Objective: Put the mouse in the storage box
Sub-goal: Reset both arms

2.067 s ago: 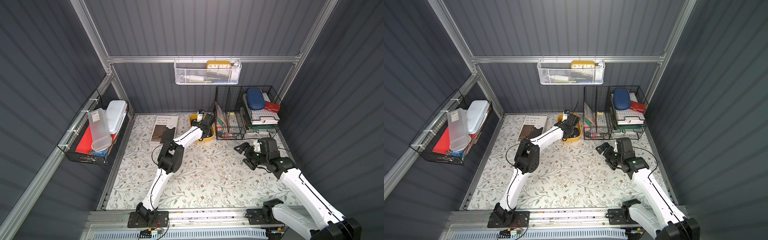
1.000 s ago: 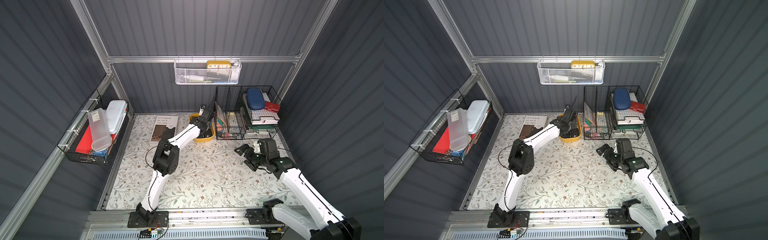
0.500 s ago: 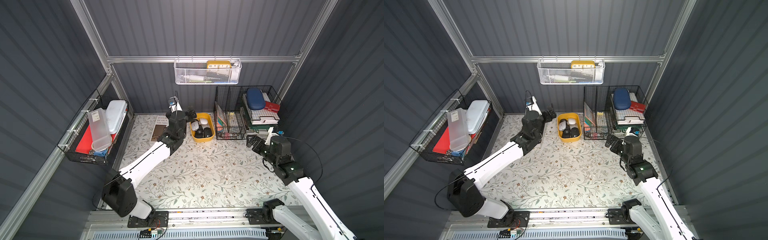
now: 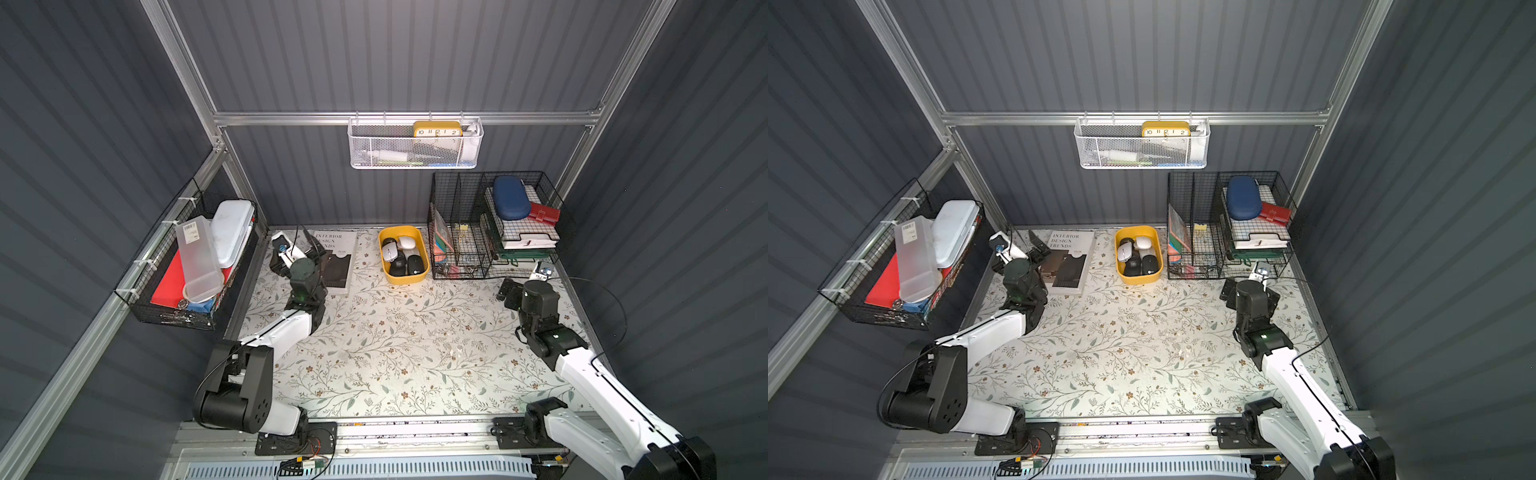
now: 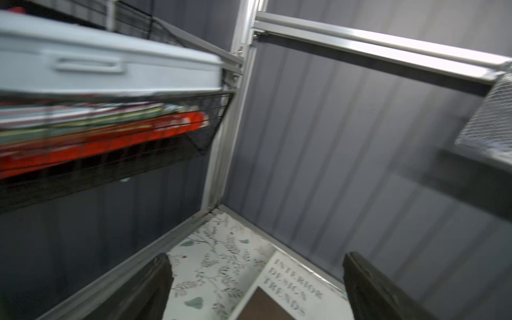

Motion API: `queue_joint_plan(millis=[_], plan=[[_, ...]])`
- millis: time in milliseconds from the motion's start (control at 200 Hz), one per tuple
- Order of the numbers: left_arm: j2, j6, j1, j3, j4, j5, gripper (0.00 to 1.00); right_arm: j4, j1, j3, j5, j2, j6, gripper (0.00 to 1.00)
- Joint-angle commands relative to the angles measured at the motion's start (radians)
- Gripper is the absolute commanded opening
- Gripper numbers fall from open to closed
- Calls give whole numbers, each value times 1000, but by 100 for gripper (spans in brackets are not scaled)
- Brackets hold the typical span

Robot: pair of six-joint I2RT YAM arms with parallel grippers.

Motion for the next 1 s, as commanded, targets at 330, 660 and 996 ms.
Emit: queue_joint_plan(millis=[330,660,996], plan=[[219,95,202,-288,739,444,99,464,-4,-158,55,225,-133,99],[228,36,249,-218,606,456,99,862,-102,-248,-208,458,-235,99],[230,31,250,-221,614,435,99,943,-190,-199,-294,617,-172,99]])
